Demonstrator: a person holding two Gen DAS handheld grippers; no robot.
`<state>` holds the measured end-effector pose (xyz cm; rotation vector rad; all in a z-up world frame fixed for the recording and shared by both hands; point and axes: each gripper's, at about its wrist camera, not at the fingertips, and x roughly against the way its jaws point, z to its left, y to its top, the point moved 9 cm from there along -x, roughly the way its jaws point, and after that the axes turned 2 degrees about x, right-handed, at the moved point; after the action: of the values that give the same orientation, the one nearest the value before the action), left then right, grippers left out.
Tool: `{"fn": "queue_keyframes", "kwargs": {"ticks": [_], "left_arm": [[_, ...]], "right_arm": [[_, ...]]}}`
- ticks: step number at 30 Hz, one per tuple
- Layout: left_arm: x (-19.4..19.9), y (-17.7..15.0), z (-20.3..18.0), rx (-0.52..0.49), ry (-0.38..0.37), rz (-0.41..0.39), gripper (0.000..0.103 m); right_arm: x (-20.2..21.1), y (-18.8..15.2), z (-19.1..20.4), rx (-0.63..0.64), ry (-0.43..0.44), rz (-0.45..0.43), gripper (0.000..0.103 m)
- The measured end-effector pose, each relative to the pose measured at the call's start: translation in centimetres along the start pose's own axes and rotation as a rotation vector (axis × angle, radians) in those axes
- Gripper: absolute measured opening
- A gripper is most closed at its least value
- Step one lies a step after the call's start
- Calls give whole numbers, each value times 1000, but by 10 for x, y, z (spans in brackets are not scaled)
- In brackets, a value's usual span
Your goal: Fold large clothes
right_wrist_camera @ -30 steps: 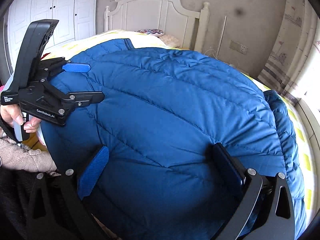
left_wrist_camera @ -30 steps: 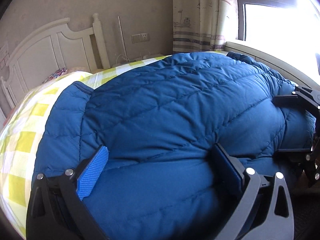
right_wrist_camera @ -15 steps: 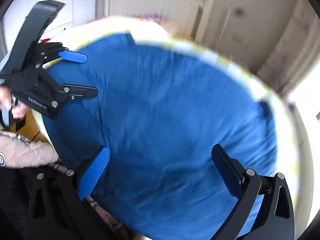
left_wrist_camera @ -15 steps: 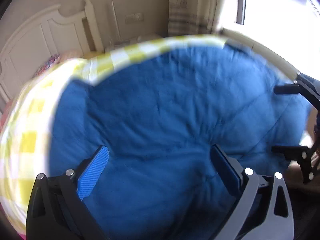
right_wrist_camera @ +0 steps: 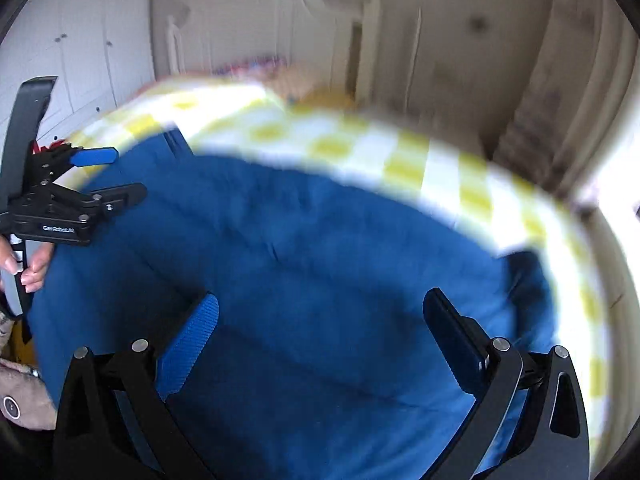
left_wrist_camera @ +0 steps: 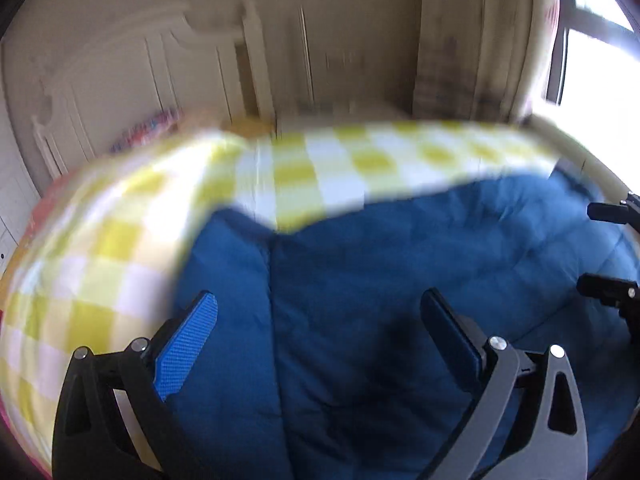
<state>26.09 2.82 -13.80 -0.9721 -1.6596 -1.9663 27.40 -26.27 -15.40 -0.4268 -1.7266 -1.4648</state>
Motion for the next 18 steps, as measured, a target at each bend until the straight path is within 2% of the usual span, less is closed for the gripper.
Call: {"fn": "queue_keyframes", "kwargs": {"ticks": [2,9,15,18], "left_arm": [[-8,-6,0,8,-10,21,101],[-14,-12,-2,10,-6,43,101],[-22,-16,1,50,-47,78,101],[-24,-16,0,46,-37,87,101]], "right_arm": [[-4,-2,-4,-44,43,0,98],[-18,-7,-2,-26,18,44,99],[-30,-10,-7,-44,45,89,99],[-33,-12,-8,-47,50,100,99]]}}
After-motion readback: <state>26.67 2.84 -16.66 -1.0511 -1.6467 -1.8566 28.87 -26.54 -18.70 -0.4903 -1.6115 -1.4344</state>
